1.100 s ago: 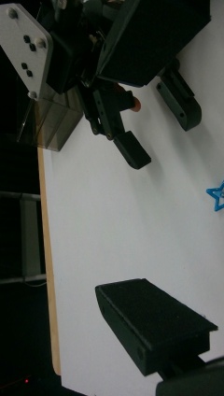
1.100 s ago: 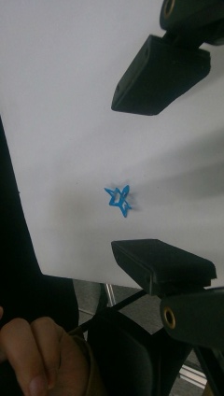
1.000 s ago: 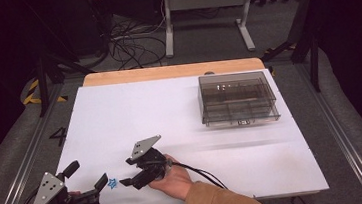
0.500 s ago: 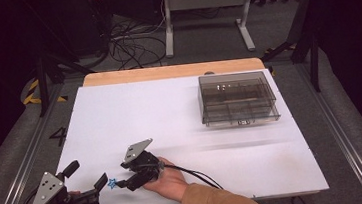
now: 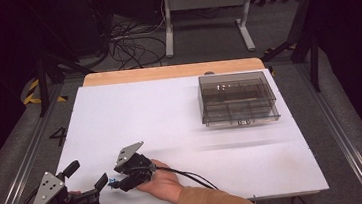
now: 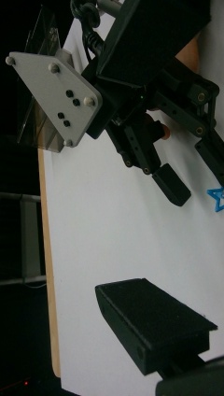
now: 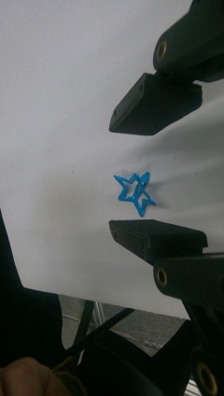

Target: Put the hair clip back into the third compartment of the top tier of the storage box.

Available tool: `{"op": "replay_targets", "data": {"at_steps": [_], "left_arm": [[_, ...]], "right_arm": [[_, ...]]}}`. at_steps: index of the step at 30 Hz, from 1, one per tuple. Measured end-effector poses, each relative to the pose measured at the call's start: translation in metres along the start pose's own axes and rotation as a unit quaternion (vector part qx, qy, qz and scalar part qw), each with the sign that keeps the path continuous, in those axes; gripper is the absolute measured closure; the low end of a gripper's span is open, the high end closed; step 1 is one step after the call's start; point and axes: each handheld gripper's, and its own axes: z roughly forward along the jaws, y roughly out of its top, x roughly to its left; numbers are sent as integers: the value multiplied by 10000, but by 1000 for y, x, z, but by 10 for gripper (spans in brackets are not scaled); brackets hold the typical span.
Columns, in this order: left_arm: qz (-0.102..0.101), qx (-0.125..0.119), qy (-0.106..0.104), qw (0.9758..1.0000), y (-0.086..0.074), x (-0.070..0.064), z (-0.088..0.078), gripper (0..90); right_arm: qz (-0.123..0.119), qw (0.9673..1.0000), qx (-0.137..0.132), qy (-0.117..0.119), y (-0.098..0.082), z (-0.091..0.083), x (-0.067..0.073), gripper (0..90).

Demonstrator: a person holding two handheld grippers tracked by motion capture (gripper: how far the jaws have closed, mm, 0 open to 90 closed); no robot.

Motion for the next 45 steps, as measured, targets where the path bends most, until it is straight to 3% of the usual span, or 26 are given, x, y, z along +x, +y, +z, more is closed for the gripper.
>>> {"op": "replay_targets", "data": {"at_steps": [6,18,31,36,45], "left_arm": [[22,12,-5,10000,0,0,0,21],[36,18,5,10000,0,0,1,21],[29,17,4,10000,-1,0,1,20],[23,22,6,10000,-1,-1,1,20],[20,19,11,10000,0,-1,1,20]], "right_arm": [[-43,9999,95,-28,2,5,2,565],[-105,9998,159,-49,3,7,5,813],[-67,9998,130,152,6,0,8,892],[122,9996,144,192,8,-8,5,895],[148,9999,-27,-41,11,-36,1,894]]}}
